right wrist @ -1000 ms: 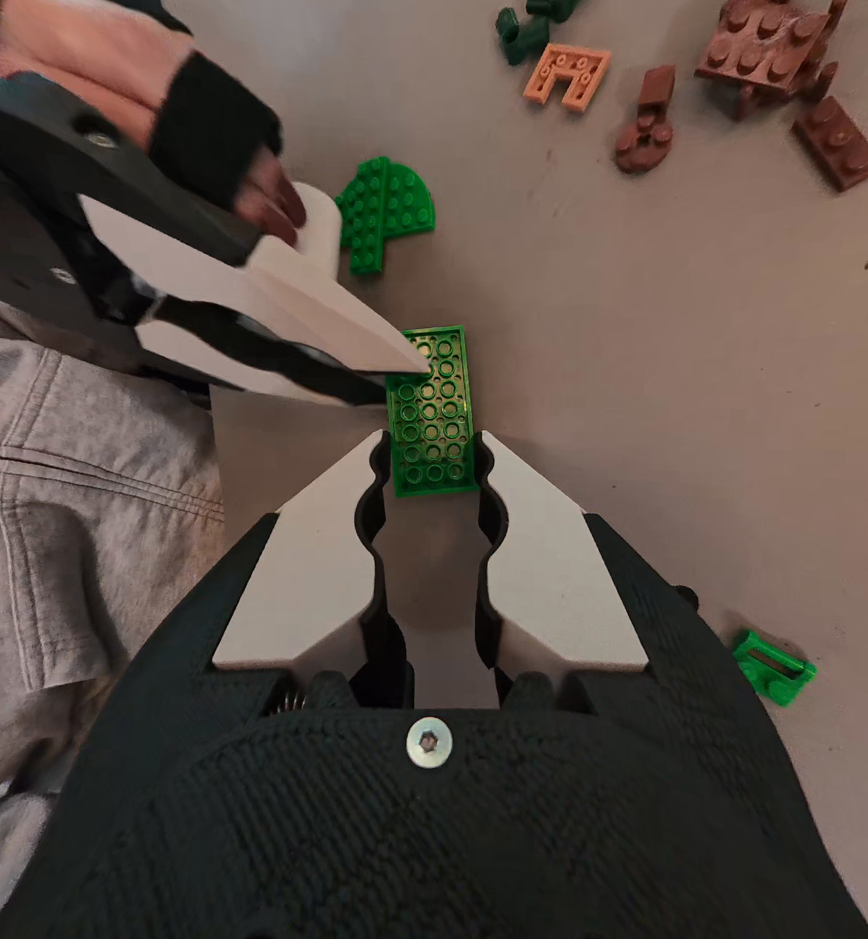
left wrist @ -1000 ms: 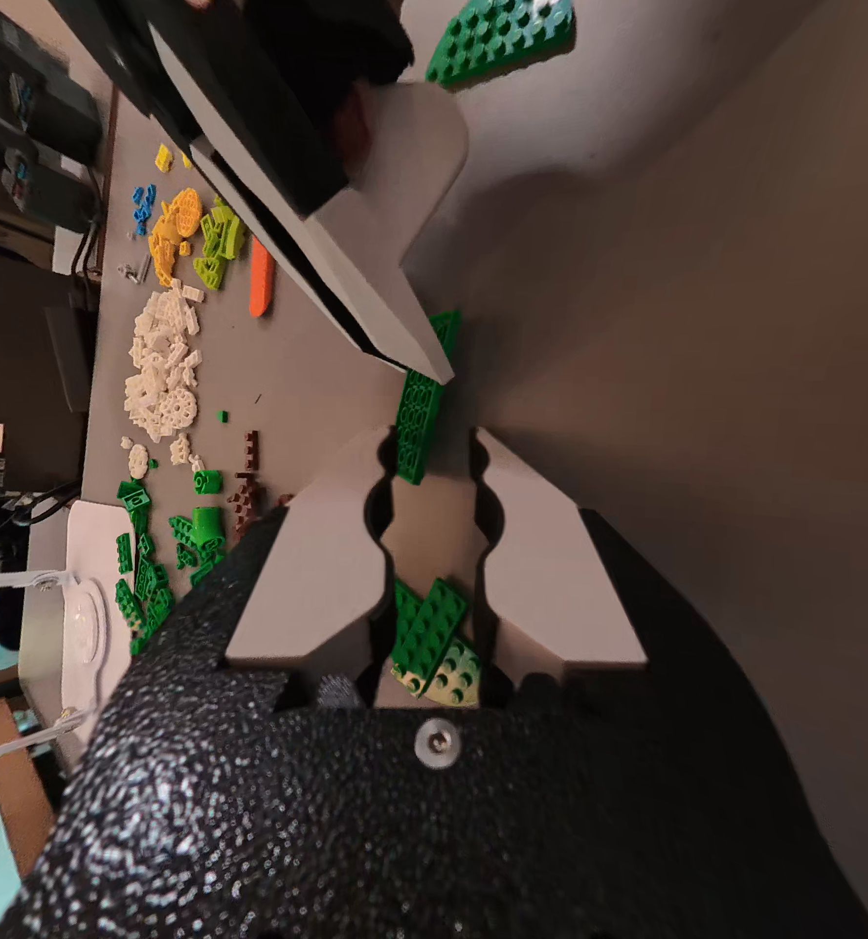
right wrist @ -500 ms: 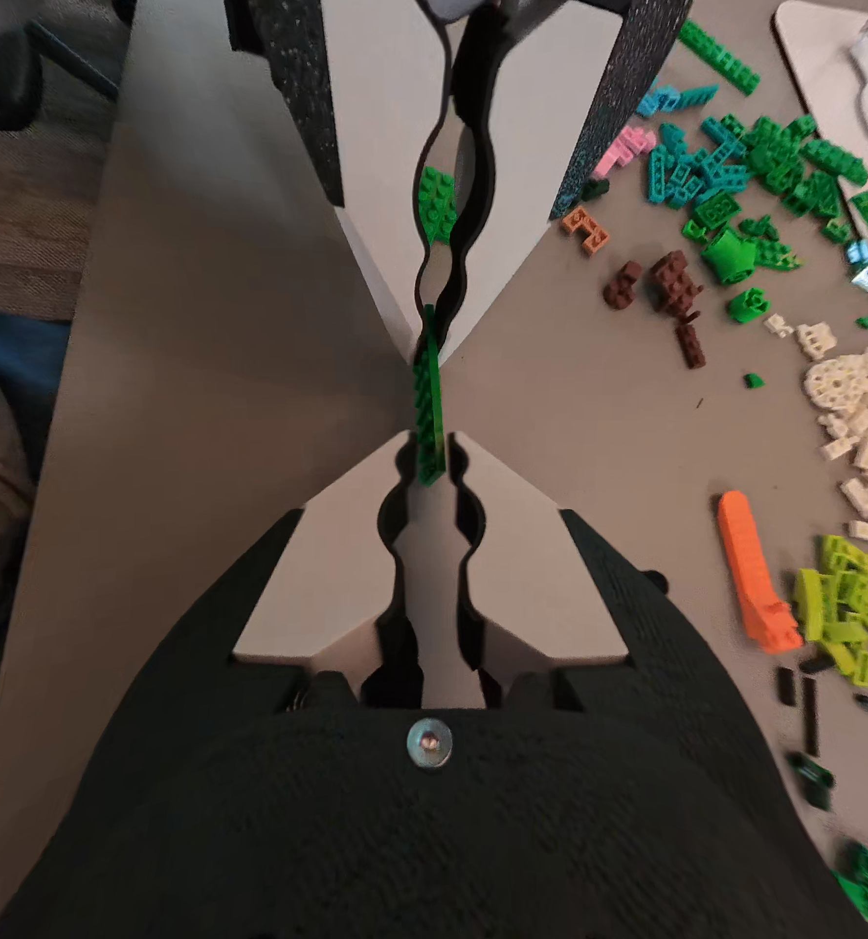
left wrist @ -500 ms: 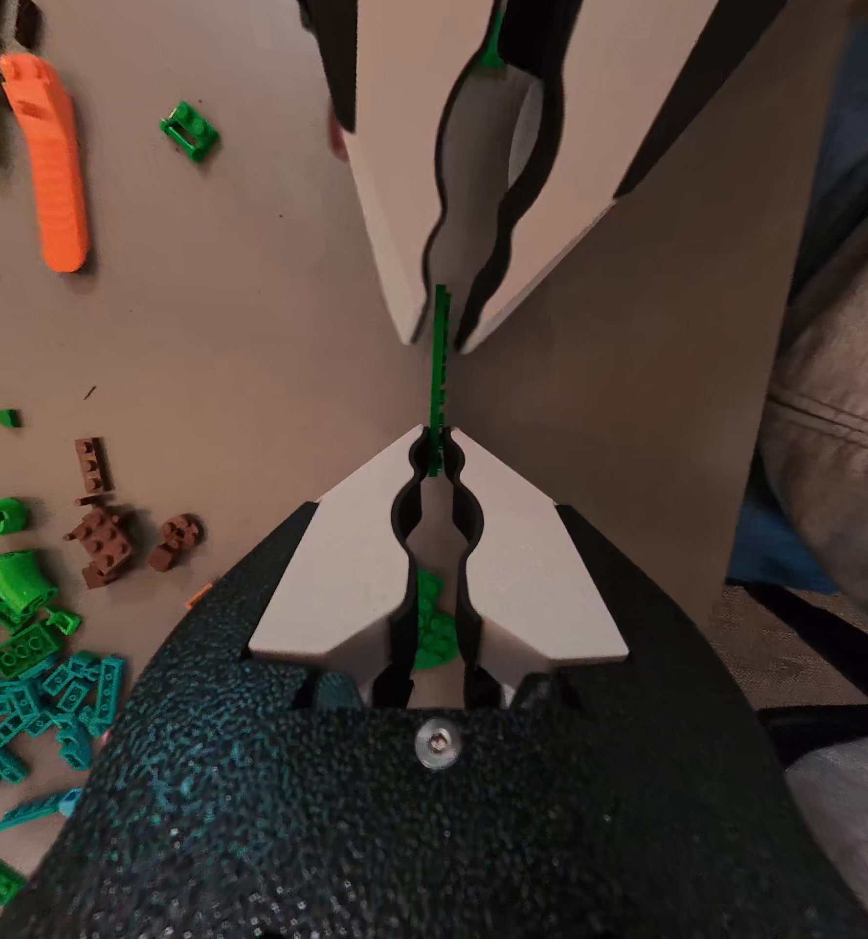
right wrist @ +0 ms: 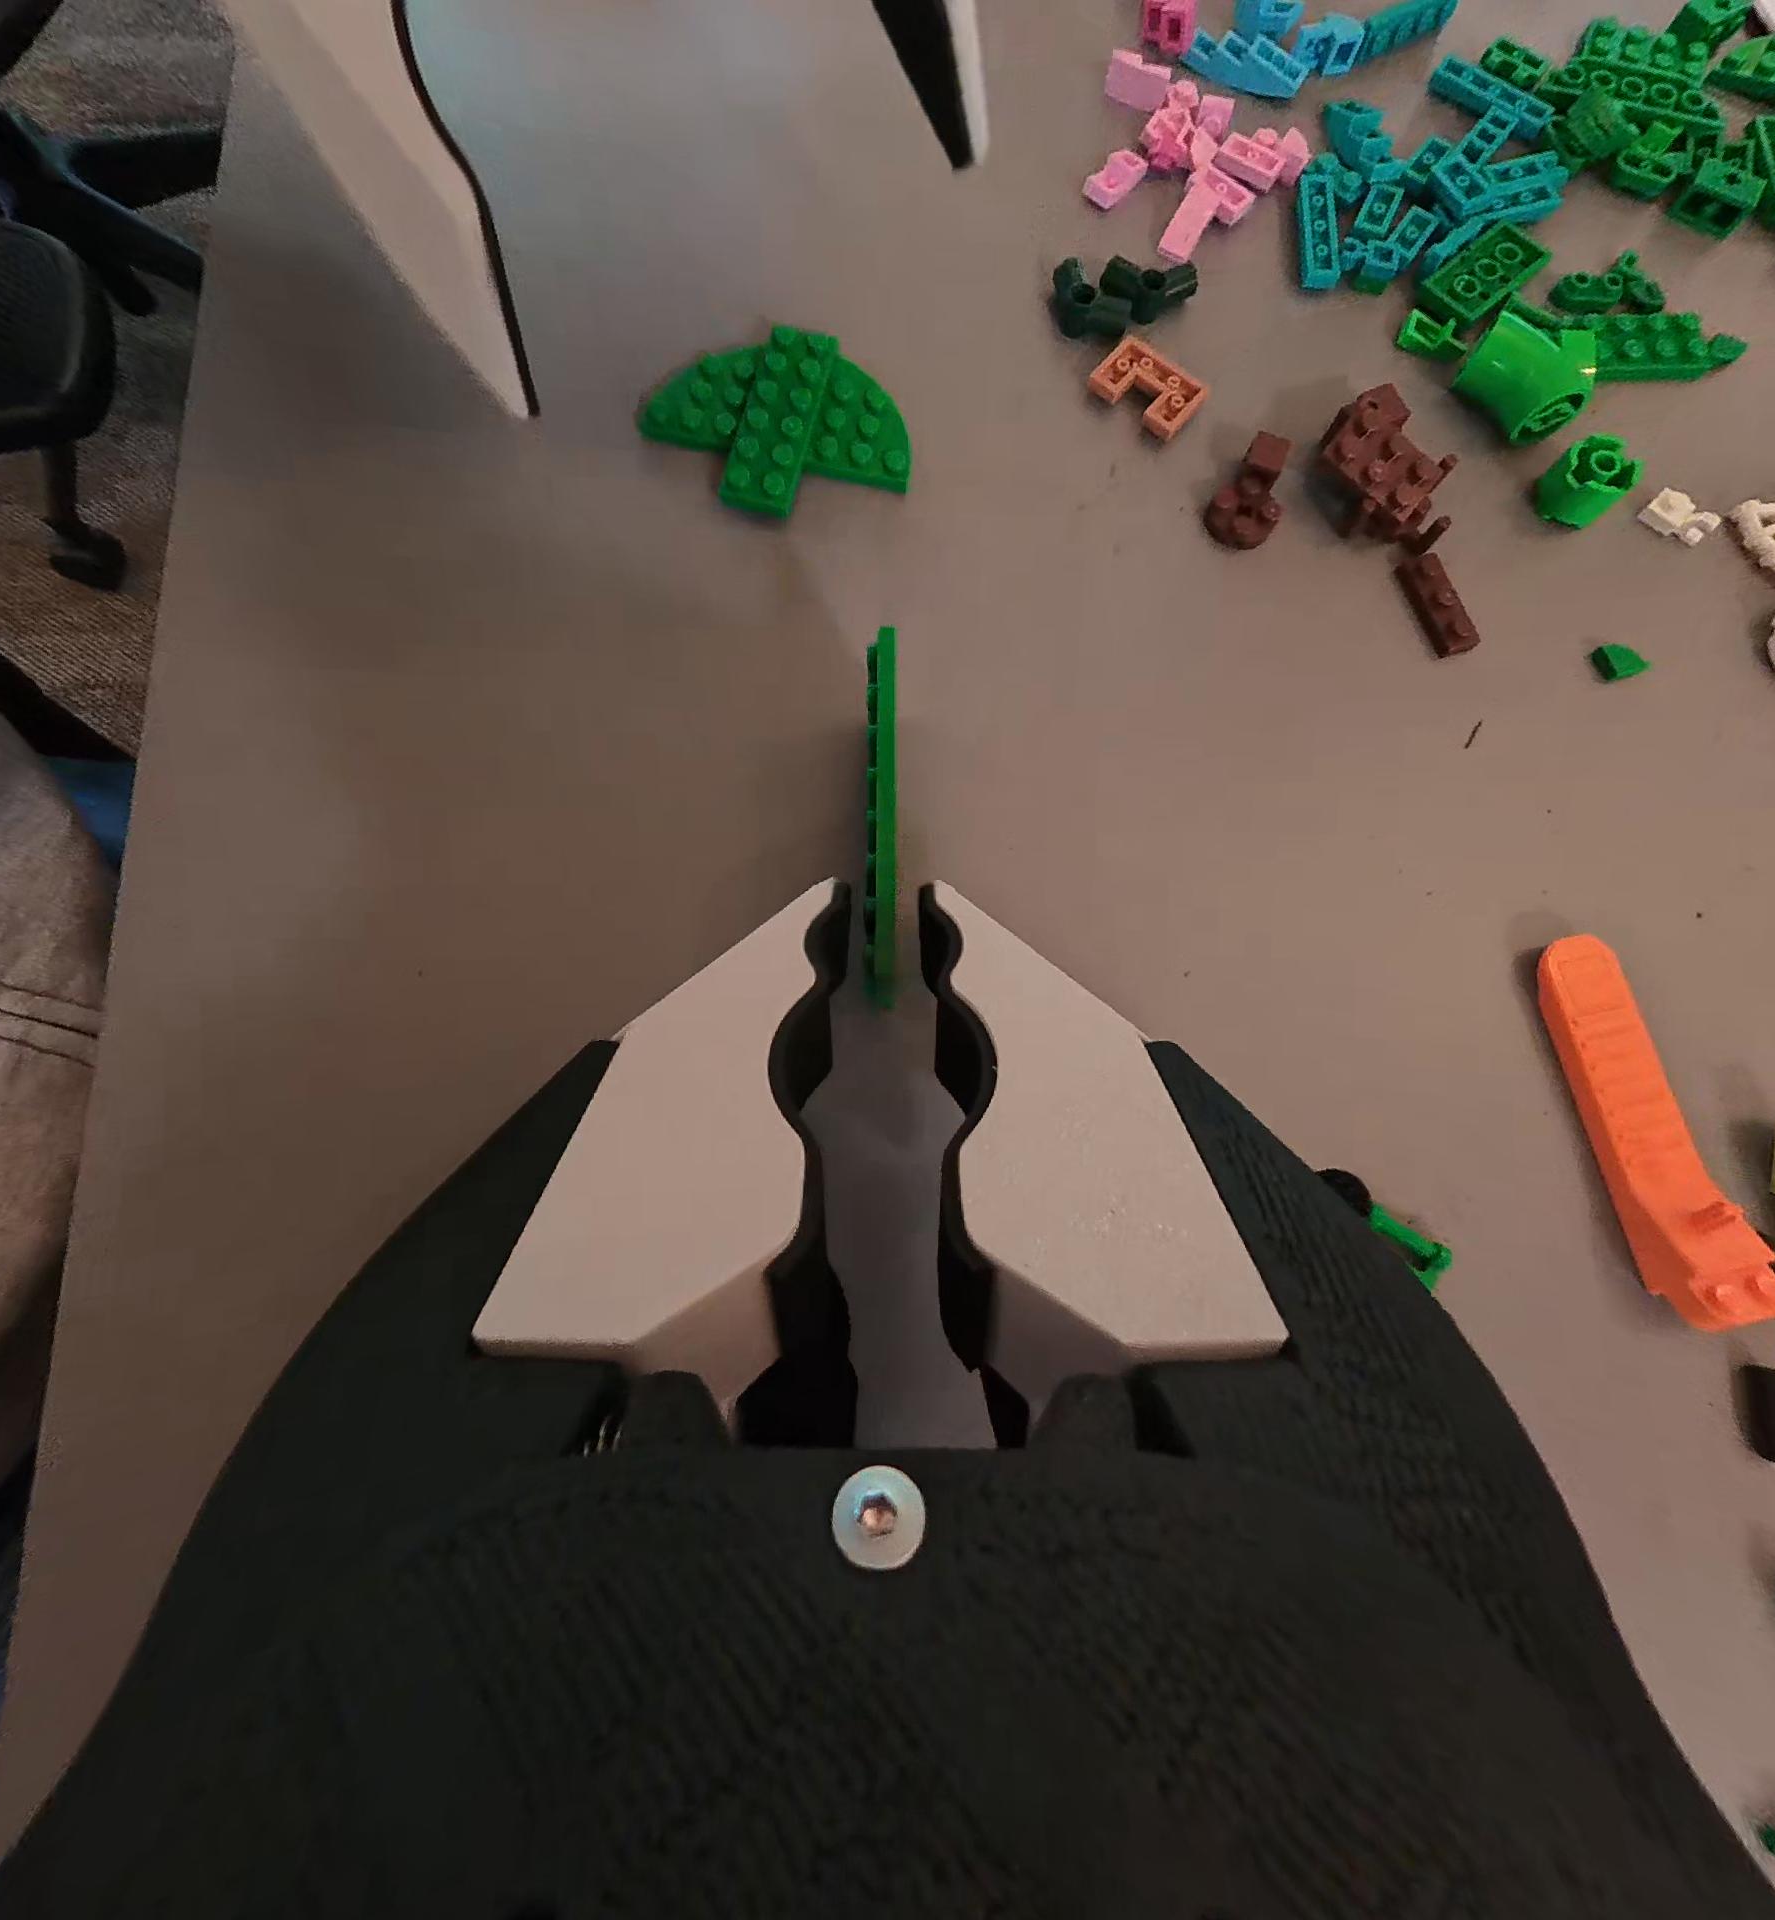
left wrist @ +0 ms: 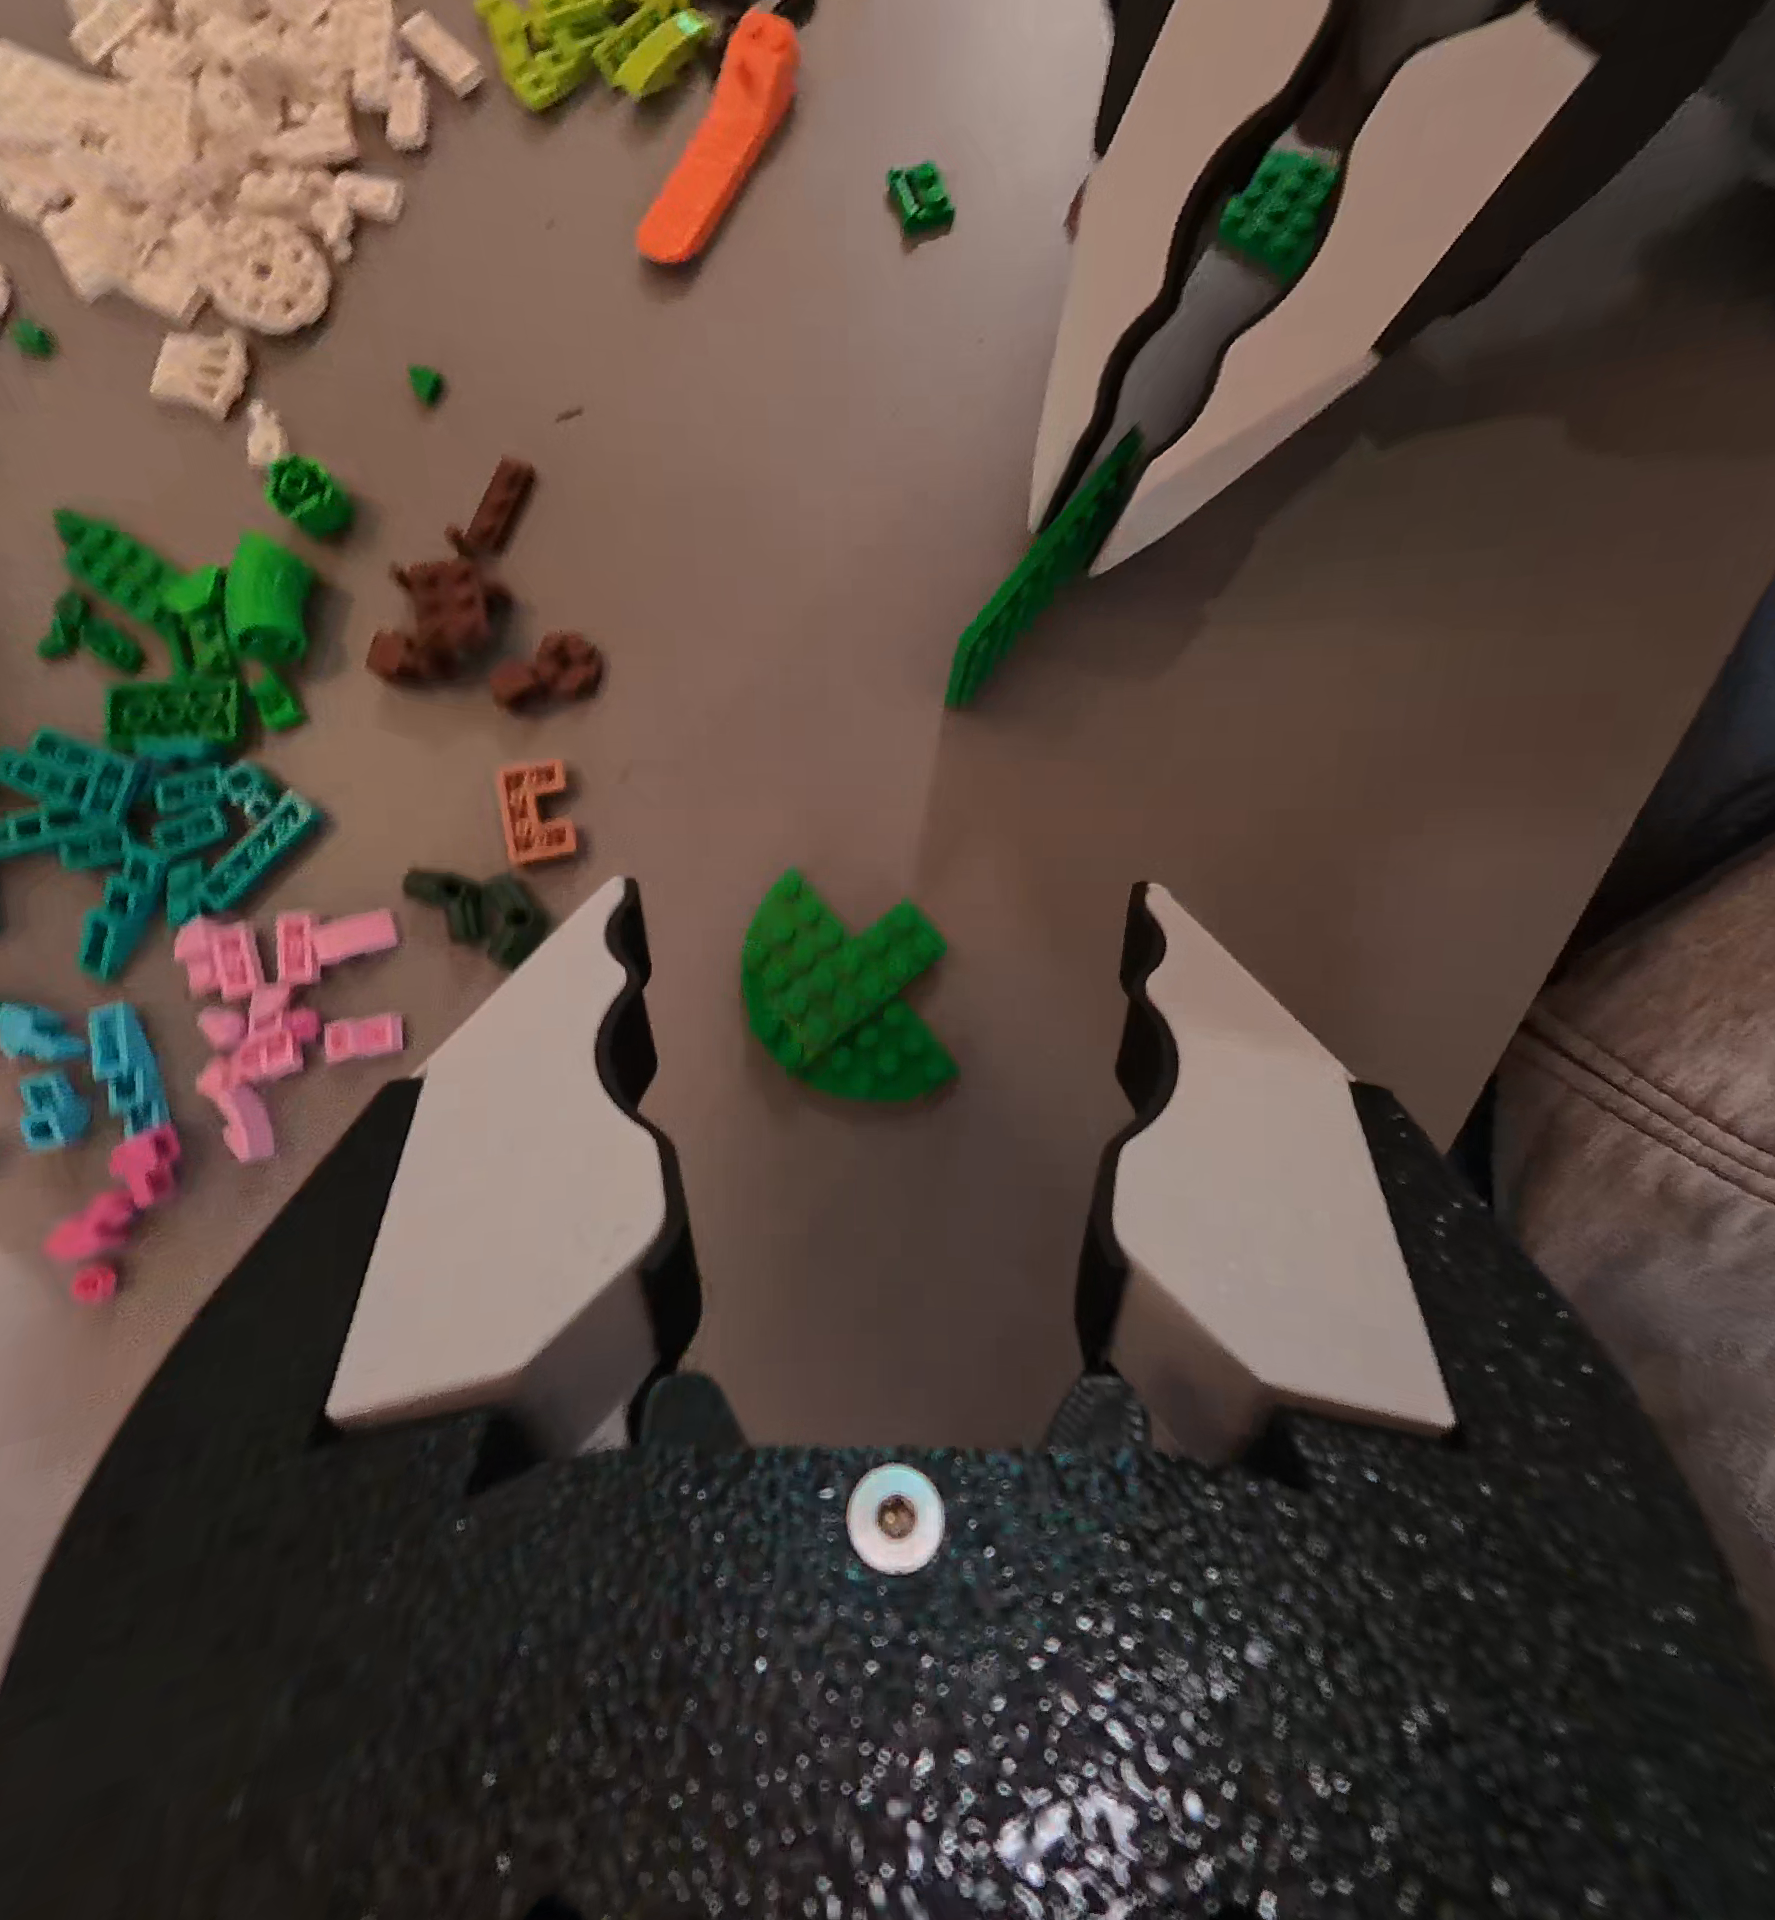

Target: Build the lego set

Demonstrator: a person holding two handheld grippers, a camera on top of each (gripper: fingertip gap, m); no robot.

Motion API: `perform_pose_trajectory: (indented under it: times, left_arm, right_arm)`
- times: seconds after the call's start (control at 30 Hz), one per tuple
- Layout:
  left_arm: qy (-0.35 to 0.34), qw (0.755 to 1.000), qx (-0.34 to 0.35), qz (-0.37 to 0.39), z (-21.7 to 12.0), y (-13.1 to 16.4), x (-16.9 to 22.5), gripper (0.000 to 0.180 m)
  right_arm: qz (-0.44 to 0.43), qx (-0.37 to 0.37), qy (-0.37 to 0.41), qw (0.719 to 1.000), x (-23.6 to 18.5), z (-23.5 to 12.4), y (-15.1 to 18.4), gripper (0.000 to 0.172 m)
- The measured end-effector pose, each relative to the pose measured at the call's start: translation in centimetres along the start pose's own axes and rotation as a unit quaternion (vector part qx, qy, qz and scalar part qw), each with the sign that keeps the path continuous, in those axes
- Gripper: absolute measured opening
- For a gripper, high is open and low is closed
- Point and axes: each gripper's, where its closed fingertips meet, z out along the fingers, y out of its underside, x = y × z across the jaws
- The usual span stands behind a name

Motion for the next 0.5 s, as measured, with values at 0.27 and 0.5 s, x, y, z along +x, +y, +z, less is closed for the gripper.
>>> perform_pose_trajectory:
  times: [0.27,0.5]
  left_arm:
    - [-0.019,0.998,0.001,-0.059,0.1,3.6,-0.8,0.081]
    - [-0.033,0.995,-0.011,-0.093,0.6,5.3,-0.5,0.069]
  right_arm:
    - [-0.017,0.001,0.021,1.0,0.4,0.1,0.2,0.025]
    - [-0.053,0.074,0.086,0.992,0.1,-3.5,-3.6,0.052]
